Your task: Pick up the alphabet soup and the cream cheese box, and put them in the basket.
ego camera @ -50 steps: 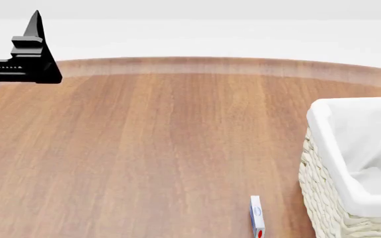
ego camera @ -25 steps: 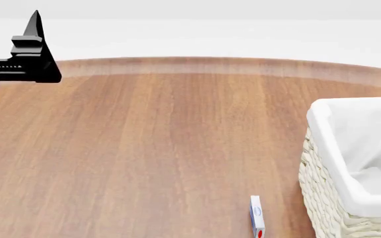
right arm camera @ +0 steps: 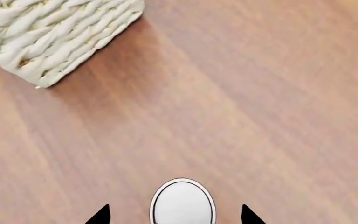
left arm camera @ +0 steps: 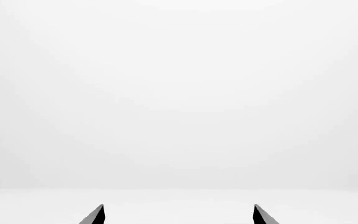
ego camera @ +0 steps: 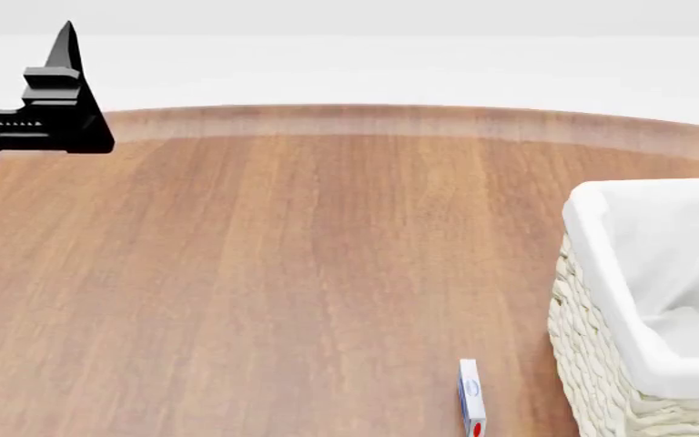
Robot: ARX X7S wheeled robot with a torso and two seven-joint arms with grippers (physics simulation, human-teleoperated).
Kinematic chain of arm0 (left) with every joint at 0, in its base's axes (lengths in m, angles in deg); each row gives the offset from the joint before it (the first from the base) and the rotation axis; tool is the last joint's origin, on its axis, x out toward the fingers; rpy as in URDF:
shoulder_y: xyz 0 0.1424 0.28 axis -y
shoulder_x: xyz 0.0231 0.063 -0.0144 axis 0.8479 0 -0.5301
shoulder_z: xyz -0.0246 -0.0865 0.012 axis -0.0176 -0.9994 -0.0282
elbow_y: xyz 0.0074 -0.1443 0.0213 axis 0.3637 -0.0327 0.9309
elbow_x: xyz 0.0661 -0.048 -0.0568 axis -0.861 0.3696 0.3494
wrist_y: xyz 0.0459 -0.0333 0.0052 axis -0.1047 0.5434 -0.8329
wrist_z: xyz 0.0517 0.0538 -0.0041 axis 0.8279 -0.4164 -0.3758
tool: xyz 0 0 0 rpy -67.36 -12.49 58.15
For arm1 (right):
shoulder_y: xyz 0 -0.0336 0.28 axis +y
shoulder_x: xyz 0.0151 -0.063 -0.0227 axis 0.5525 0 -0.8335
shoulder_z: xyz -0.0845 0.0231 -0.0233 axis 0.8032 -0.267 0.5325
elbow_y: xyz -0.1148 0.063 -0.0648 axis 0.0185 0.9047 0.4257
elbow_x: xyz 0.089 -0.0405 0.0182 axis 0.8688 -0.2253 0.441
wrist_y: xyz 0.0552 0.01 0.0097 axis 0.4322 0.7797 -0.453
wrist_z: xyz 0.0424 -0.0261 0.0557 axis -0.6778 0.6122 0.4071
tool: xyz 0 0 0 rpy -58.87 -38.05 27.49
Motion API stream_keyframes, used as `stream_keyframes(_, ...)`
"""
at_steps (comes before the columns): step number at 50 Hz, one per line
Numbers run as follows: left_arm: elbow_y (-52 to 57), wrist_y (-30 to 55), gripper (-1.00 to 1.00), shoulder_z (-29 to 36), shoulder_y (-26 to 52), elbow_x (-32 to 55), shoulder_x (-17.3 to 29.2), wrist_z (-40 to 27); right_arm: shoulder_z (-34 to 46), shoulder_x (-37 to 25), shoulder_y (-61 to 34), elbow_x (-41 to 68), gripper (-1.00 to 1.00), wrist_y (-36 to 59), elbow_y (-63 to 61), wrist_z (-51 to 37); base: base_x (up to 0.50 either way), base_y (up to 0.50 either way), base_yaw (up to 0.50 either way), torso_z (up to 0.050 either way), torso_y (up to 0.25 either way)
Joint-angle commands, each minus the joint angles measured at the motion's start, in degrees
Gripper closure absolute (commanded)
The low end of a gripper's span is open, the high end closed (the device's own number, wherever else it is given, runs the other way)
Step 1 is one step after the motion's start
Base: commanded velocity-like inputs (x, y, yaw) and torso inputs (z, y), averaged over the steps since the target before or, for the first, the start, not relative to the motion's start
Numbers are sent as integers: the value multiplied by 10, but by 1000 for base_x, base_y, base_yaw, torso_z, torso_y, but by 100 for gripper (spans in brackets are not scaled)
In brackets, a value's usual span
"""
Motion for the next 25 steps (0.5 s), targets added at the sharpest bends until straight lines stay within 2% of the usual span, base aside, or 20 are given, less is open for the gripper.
stream_keyframes(1, 0, -2, -100, 3, -2, 2, 2, -2, -2, 15, 2, -26, -100, 6, 13, 24, 0, 0, 0, 0, 0)
stream_keyframes(25, -10, -15, -100, 7, -8, 4, 5, -4, 36, 41, -15, -98, -100, 14, 57, 91, 0, 0, 0, 0, 0)
